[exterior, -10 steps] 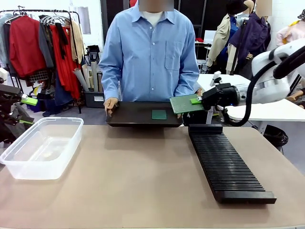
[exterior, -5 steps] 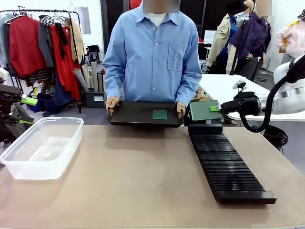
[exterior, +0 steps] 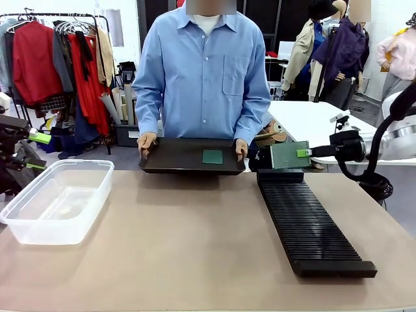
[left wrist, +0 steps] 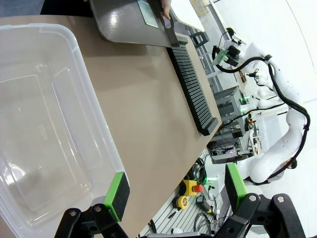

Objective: Sort PCBs into racks and boxes based on the side picked up.
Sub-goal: If the short side of the Blank PCB is picked up, insert it into the PCB Rack ; if the long side is picked up, place it in the Organizing box.

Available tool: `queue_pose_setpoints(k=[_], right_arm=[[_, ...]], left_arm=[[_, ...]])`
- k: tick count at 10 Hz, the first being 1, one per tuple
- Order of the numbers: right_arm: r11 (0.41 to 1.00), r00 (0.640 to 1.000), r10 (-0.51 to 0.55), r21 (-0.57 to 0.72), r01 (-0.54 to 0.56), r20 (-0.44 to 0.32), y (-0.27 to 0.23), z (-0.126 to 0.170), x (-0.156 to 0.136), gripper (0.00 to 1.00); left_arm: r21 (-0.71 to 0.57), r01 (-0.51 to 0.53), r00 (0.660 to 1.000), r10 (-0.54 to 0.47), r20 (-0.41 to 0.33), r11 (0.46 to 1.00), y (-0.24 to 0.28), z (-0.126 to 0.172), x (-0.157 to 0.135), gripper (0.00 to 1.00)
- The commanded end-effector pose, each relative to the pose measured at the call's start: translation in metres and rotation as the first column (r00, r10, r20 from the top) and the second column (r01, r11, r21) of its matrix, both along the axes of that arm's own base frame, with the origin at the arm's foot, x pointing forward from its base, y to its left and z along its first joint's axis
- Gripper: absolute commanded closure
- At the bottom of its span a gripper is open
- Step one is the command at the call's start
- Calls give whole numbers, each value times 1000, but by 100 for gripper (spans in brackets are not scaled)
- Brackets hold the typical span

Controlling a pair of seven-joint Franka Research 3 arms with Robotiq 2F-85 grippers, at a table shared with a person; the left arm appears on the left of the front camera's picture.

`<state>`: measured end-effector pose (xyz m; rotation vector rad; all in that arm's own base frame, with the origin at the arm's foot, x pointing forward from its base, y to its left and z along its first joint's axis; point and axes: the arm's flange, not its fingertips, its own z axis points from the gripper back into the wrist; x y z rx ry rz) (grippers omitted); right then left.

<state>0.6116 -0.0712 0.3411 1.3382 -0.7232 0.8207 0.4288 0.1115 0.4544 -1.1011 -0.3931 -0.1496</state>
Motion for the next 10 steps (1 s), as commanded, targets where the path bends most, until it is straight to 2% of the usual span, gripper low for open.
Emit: queue_pose_setpoints(k=[1,6,8,10], right_arm=[[999,996,43,0,-43,82,-11,-11,9,100],[998,954,63,-2,-65,293,-23,-52,16,100],[997,936,64,14,-73,346,-23,-62,17,100],[999,925,53,-23,-47,375,-24,-77,22,100]], left_arm=[[1,-7,1000,7,-9,1000,-1,3,0,0],[1,-7,1000,7,-9,1000,-1,3,0,0],[1,-7,1000,7,-9,1000,-1,3,0,0],[1,-7,1000,7,-9,1000,-1,3,0,0]])
